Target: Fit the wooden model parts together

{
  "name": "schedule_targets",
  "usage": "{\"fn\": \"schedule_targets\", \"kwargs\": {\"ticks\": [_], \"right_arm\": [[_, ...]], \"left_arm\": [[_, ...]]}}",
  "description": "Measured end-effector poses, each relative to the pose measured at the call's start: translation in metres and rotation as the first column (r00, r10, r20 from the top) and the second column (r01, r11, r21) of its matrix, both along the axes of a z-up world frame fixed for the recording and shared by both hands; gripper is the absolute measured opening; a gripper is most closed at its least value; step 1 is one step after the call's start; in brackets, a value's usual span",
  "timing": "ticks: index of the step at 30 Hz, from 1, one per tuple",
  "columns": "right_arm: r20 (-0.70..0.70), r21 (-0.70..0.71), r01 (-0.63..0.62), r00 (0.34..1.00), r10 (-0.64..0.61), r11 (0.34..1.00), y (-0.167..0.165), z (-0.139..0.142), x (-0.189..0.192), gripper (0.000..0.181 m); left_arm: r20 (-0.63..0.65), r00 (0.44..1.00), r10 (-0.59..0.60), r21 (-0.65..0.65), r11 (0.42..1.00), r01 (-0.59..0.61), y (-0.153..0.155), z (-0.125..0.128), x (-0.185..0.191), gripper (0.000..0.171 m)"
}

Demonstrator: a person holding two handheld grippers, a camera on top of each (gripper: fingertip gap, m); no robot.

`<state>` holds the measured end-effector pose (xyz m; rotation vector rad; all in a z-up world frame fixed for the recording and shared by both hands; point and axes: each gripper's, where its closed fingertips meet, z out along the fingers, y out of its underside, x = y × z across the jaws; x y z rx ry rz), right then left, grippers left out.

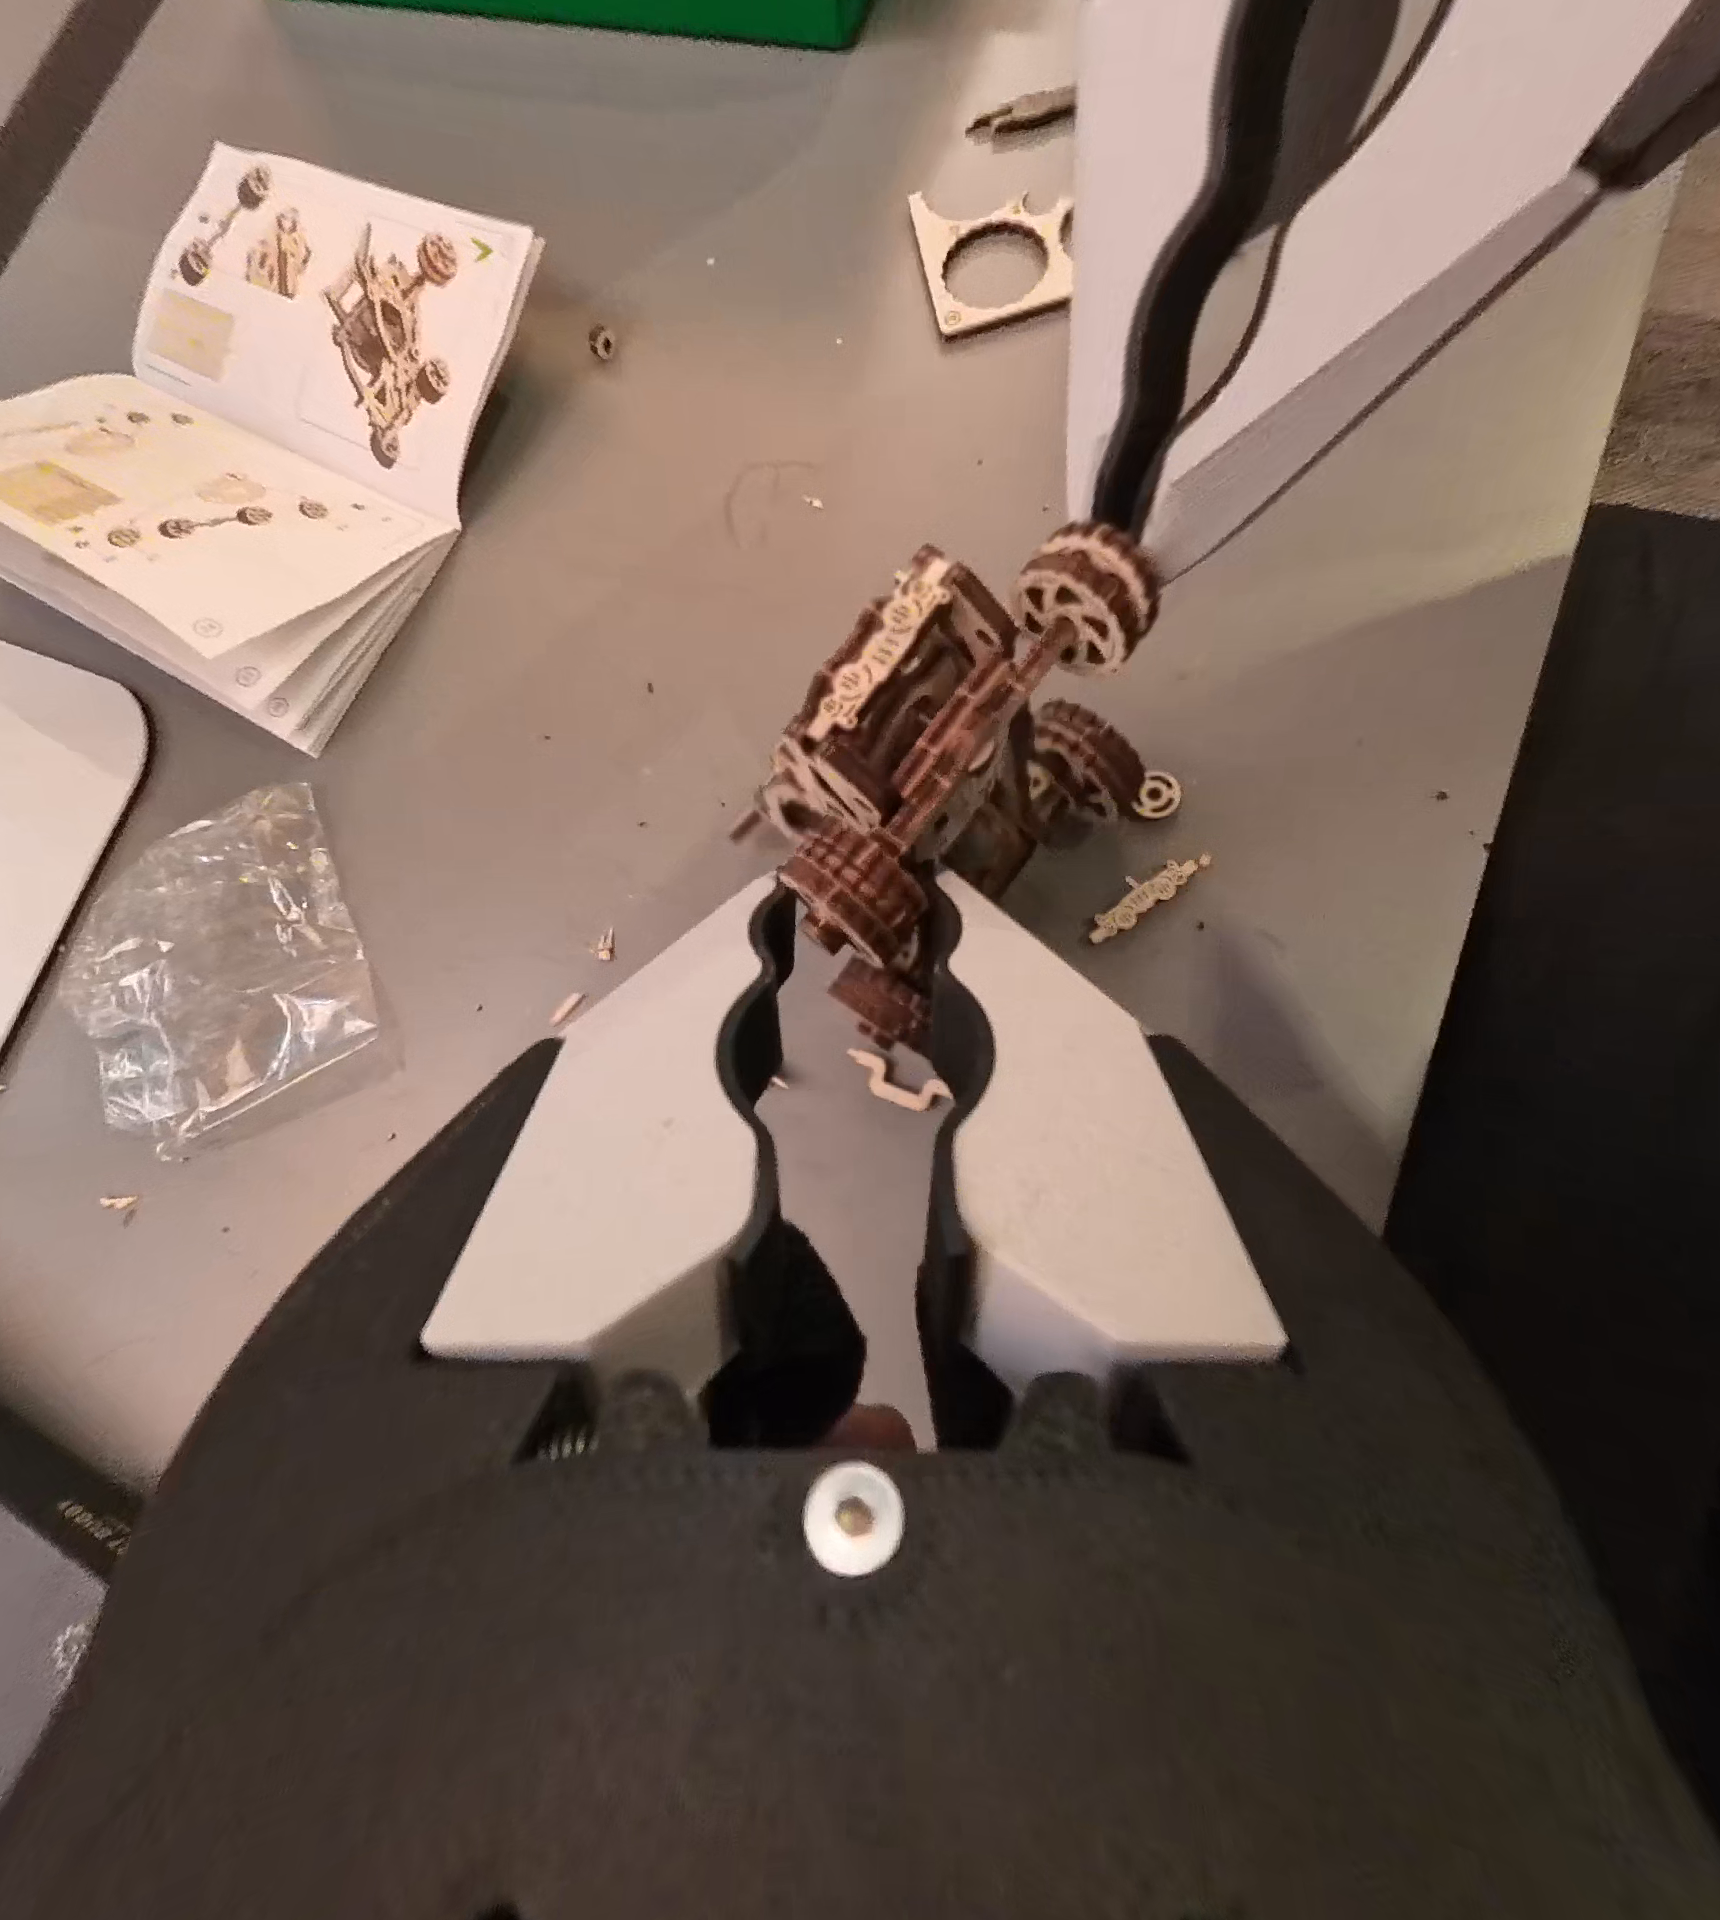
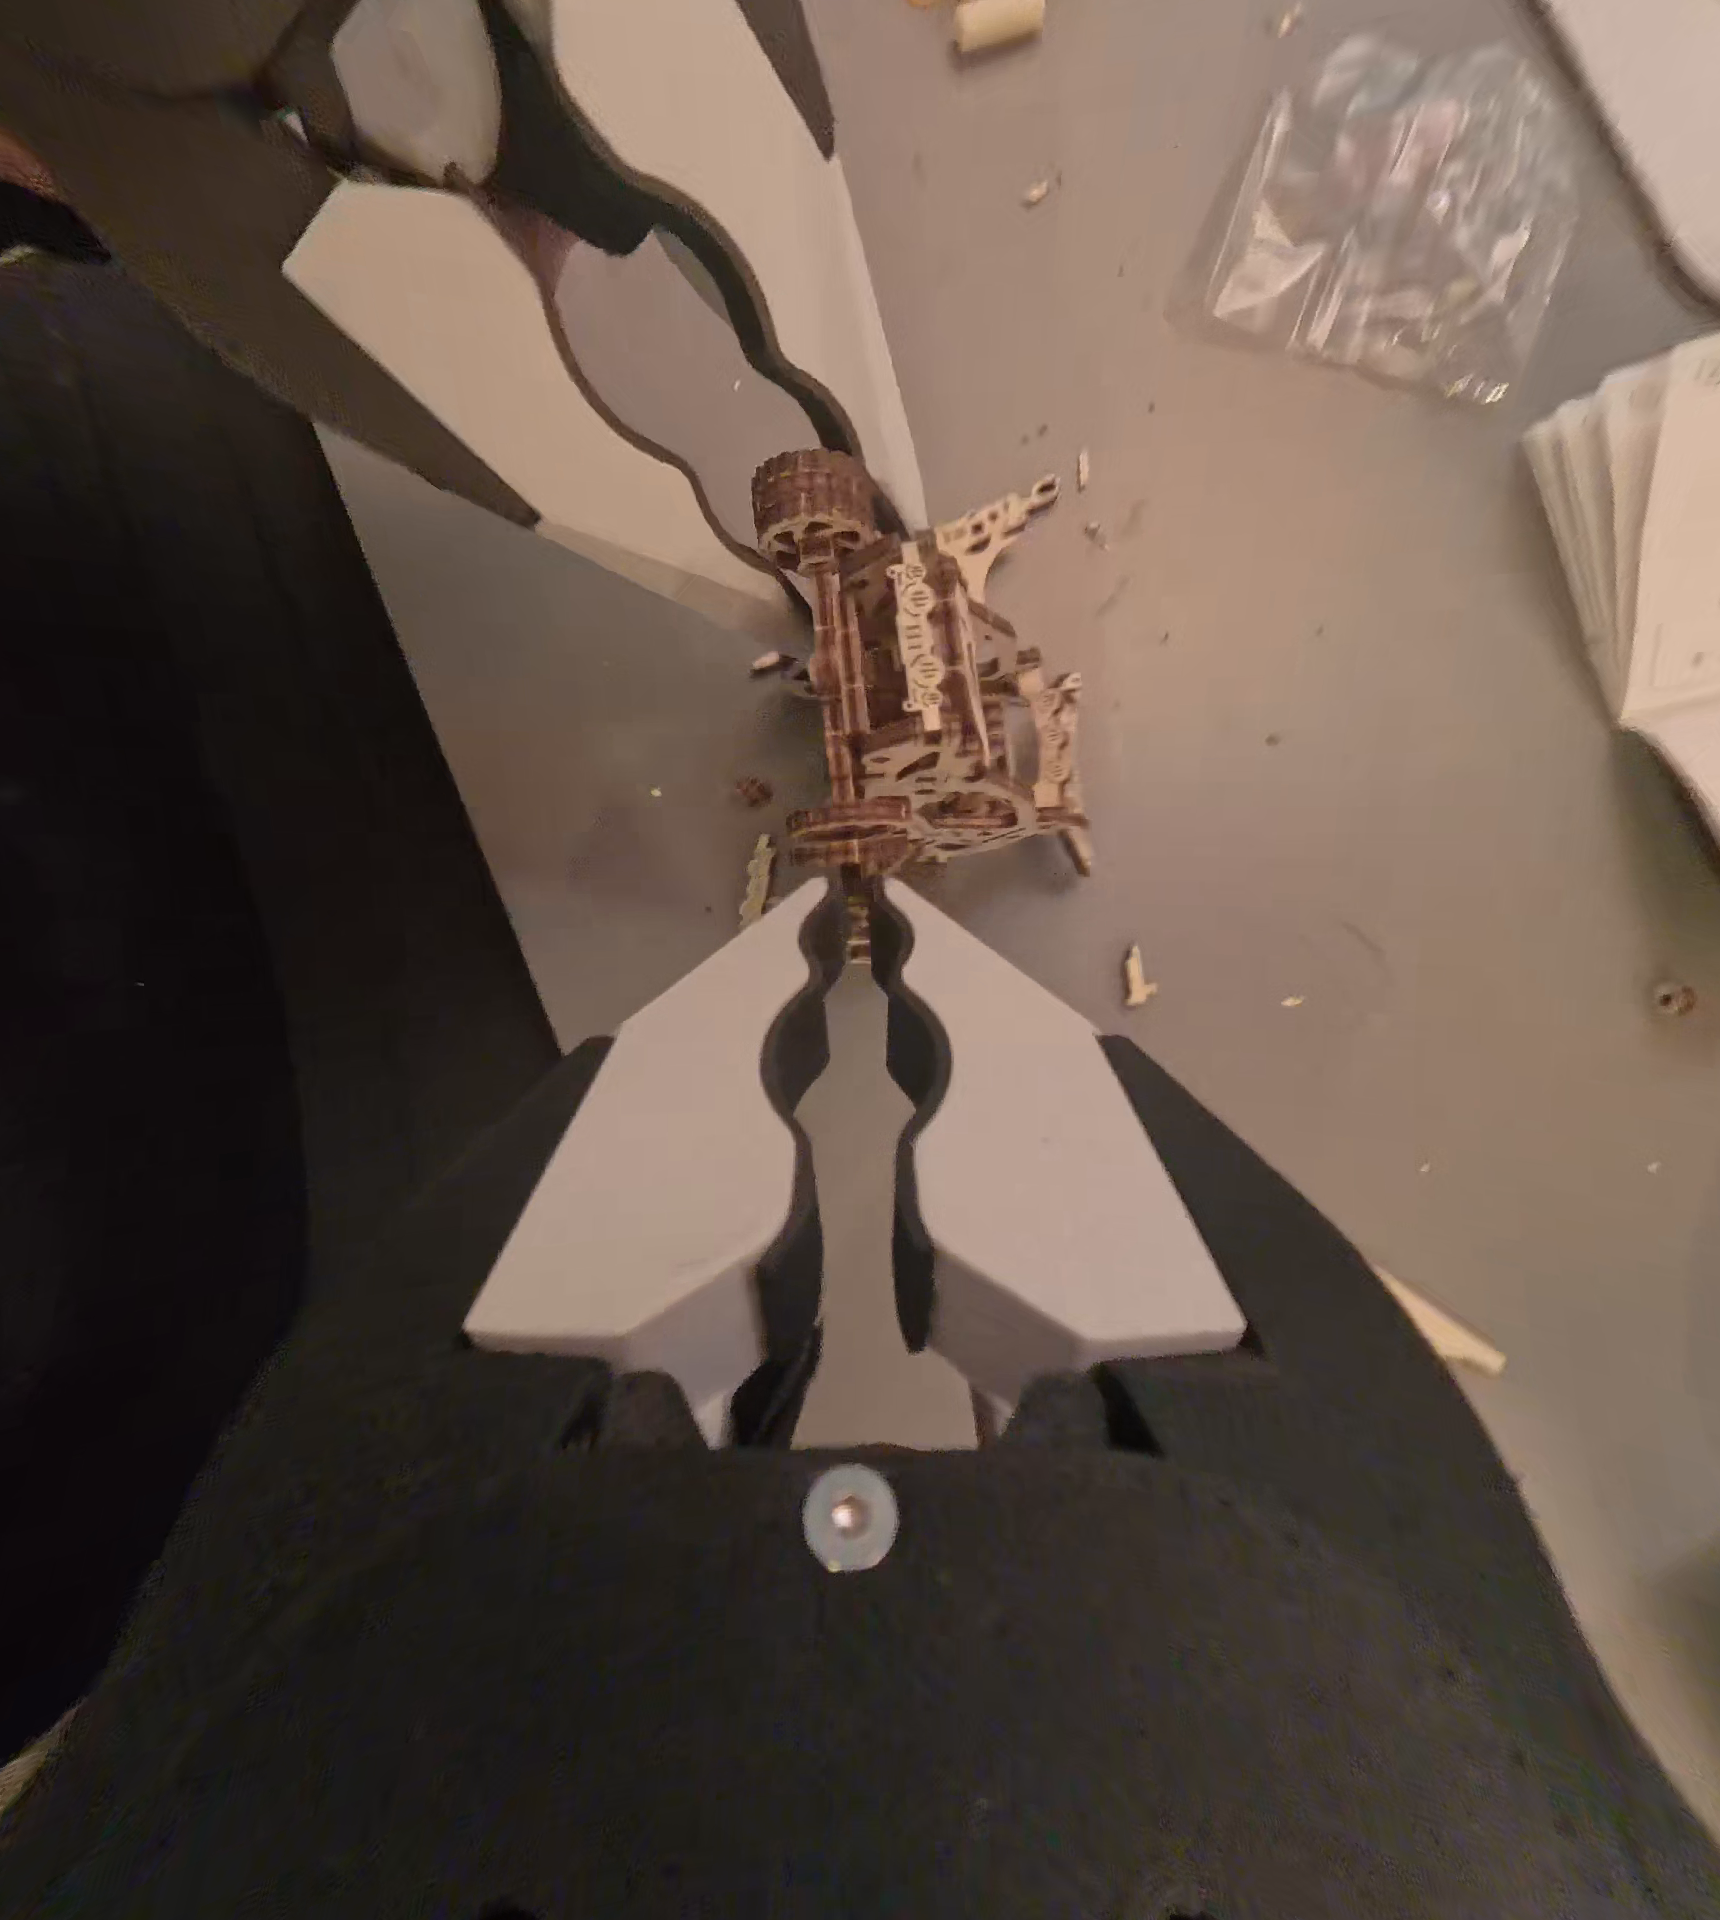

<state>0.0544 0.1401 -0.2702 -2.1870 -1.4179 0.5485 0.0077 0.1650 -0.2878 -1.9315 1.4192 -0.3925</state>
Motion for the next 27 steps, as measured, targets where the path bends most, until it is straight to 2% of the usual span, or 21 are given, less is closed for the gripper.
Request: {"fn": "schedule_targets", "kwargs": {"ticks": [2,8,12,14,17,25,27], "right_arm": [[0.024,-0.068,0.009,1.0,-0.007,0.998,-0.005,0.0,0.0,0.001],[0.042,-0.029,0.026,0.999,-0.024,0.999,0.003,-0.002,-0.003,0.01],[-0.035,-0.028,0.02,0.999,-0.021,0.999,0.004,0.006,-0.004,0.023],[-0.108,-0.013,0.044,0.993,-0.045,0.999,0.005,0.014,-0.007,0.015],[-0.112,-0.034,0.063,0.991,-0.066,0.997,0.001,0.006,-0.011,0.011],[-0.199,-0.096,0.132,0.969,-0.149,0.987,-0.002,0.0,-0.023,0.011],[-0.245,-0.105,0.187,0.947,-0.207,0.977,0.006,0.004,-0.02,0.006]], "left_arm": [[-0.025,1.0,0.017,0.012,1.0,-0.017,-0.001,-0.002,0.001,0.02],[-0.029,0.997,0.074,0.04,0.997,-0.072,0.006,-0.001,-0.004,0.018],[-0.026,0.997,0.079,0.048,0.996,-0.077,0.009,-0.001,-0.006,0.018],[-0.027,0.996,0.09,0.065,0.994,-0.088,0.011,-0.001,-0.009,0.018],[0.006,0.996,0.094,0.06,0.994,-0.094,0.008,-0.001,-0.007,0.018],[0.024,0.989,0.144,0.151,0.978,-0.146,0.013,-0.001,-0.015,0.017],[0.045,0.987,0.157,0.157,0.974,-0.162,0.015,0.001,-0.016,0.017]]}}
